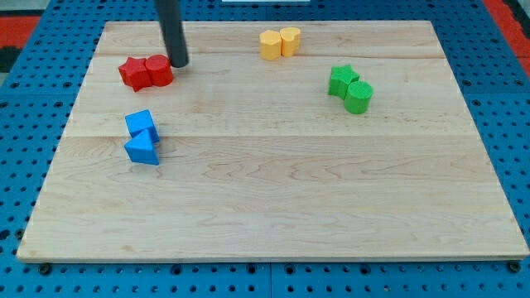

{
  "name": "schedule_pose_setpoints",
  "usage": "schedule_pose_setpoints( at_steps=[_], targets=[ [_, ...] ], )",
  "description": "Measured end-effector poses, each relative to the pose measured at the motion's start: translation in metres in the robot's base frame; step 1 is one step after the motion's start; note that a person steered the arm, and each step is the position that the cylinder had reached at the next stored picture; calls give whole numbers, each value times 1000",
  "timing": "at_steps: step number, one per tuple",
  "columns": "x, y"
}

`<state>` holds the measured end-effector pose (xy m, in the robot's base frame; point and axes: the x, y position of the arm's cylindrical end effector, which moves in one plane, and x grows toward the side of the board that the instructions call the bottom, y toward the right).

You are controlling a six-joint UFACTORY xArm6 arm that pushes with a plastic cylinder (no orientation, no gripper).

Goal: Slide the red circle into the red star

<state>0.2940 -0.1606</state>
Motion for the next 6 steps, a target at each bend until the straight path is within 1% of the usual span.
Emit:
schedule_pose_setpoints(
  at_steps=[1, 2, 3, 4, 5, 6],
  targets=[
    [15, -34],
    [18, -43],
    [36, -46],
    [34, -35],
    [44, 10],
    [73, 6]
  ],
)
